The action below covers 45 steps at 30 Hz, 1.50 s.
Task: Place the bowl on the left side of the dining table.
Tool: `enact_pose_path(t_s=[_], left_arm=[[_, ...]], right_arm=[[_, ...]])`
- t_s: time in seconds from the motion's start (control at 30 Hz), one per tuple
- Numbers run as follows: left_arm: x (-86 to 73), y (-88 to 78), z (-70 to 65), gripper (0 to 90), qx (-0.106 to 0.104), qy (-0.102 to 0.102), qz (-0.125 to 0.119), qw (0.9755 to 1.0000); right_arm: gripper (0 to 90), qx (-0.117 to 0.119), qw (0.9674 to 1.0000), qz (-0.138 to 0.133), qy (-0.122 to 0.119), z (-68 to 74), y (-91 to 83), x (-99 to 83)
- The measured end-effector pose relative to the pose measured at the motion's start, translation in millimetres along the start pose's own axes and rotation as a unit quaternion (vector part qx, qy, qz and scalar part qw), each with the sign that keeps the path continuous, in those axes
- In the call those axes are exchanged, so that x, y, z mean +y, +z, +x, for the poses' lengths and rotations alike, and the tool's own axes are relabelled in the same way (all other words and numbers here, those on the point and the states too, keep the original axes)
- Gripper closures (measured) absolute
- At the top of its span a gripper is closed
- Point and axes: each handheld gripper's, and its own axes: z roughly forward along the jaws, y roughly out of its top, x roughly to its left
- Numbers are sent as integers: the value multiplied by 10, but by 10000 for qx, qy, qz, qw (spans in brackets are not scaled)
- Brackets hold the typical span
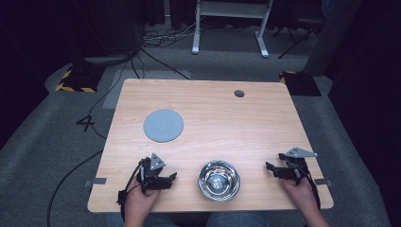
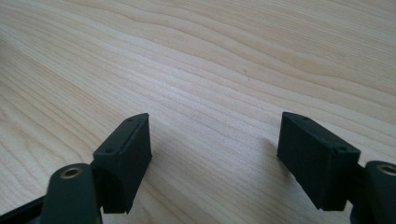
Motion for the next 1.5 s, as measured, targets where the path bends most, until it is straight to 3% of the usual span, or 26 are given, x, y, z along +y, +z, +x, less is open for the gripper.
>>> enact_pose_path(t_s=[0.4, 0.6, 1.03, 1.13, 1.17, 1.27, 1.3, 1.37, 1.43, 1.5], left_arm=[[-6, -7, 44, 234, -151, -188, -74, 9997], [2, 0, -3, 234, 43, -2, 13, 10000], [40, 11, 18, 237, -91, 53, 141, 9998], [72, 6, 24, 241, -20, -69, 198, 9998], [110, -3, 19, 240, -31, -318, 318, 9990], [126, -6, -2, 214, -41, -367, 448, 9983], [135, -14, -13, 213, 119, -304, 527, 9981], [141, -24, -42, 210, 156, -264, 615, 9976], [133, -51, -71, 204, 169, -323, 541, 9979], [138, -107, -81, 203, 10, -479, 339, 9983]], right_arm=[[262, 17, 10000, 15, -88, -15, 10, 6], [259, 55, 9999, 15, -88, -13, 19, 17], [259, 40, 10000, -4, -39, -5, 26, 22], [259, 40, 10000, -4, -40, -4, 26, 22], [259, 36, 10000, 3, -38, -2, 25, 23], [259, 48, 10000, 1, -40, -5, 24, 23], [259, 41, 10000, -4, -41, -5, 26, 22], [259, 38, 10000, -3, -37, -3, 26, 23], [259, 42, 10000, 0, -31, -3, 25, 23], [259, 40, 10000, 8, -59, -6, 24, 22]])
